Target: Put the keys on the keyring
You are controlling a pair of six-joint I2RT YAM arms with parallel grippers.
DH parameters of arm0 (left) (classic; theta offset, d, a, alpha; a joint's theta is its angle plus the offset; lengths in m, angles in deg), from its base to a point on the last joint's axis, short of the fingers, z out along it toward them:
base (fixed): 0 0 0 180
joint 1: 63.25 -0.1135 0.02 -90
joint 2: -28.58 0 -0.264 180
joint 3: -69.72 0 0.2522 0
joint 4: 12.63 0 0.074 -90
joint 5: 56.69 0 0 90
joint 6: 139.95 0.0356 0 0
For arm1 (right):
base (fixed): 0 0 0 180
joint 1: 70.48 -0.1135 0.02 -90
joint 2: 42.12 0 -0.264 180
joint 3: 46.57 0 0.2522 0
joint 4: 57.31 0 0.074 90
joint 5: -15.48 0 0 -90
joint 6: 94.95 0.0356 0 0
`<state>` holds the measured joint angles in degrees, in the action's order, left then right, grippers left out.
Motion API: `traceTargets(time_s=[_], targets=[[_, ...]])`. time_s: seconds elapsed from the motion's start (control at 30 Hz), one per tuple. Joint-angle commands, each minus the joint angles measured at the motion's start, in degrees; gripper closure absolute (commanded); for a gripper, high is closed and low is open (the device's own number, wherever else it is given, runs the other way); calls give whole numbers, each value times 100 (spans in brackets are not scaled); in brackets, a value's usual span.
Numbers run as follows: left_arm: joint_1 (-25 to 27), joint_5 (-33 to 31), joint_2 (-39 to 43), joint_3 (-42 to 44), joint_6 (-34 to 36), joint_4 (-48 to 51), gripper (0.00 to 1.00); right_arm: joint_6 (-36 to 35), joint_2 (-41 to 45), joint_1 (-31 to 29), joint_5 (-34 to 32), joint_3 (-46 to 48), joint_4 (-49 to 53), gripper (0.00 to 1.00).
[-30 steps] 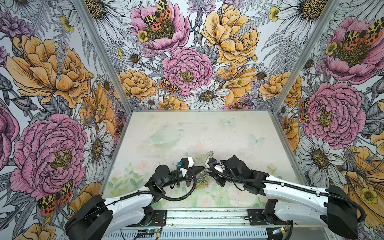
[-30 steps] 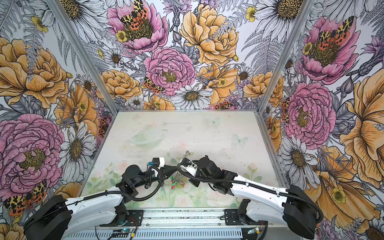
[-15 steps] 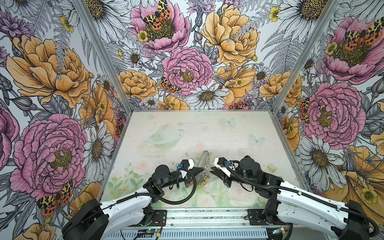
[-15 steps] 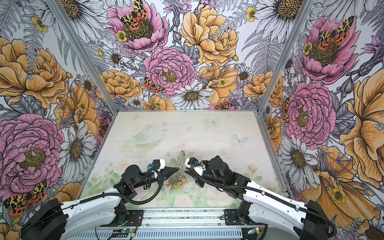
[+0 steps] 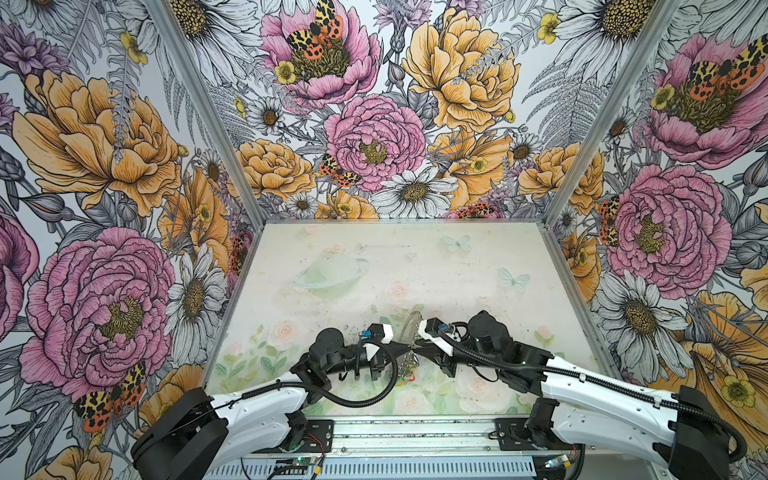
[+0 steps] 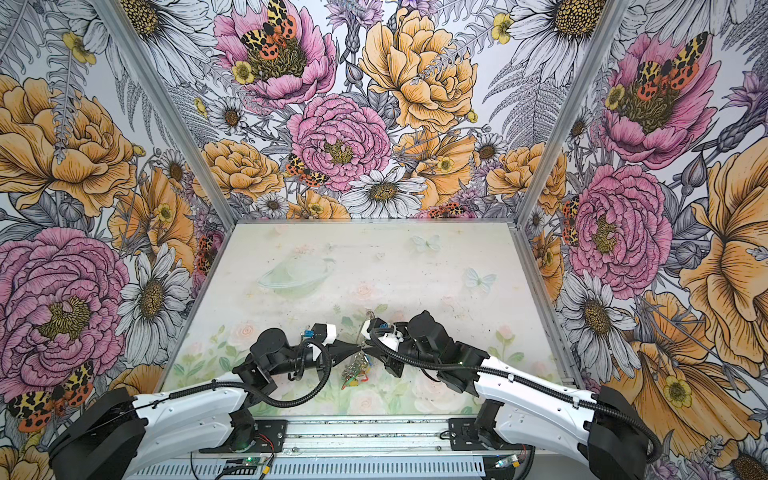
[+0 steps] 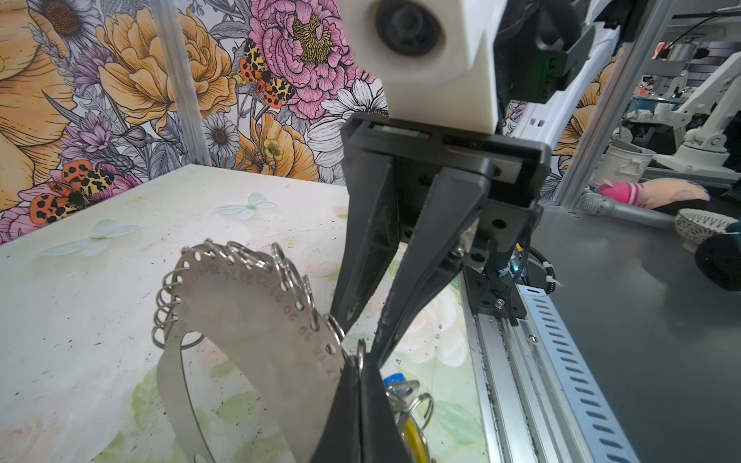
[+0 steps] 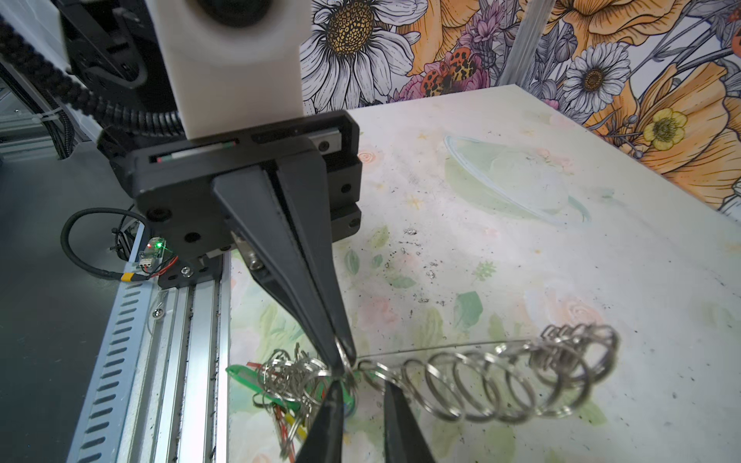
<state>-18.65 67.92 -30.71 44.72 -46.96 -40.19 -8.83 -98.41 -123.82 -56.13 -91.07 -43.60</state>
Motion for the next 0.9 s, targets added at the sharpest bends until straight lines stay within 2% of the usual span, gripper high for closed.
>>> traceTargets(time_s=[0.0,0.27,0.57,0.77,0.87], targets=[[-48,316,-76,-130,66,-510,100,48,-74,-45,152,-113,-197,80],[-48,333,-153,-156,14,-717,100,-2,-241,-51,395,-190,-87,86],[14,285,-219,-239,213,-391,100,-34,-254,-66,481,-258,-136,88],[52,197,-260,-230,298,-266,100,-26,-227,-72,414,-310,-7,100],[79,79,-239,-245,453,-22,100,-35,-215,-72,313,-393,146,100]])
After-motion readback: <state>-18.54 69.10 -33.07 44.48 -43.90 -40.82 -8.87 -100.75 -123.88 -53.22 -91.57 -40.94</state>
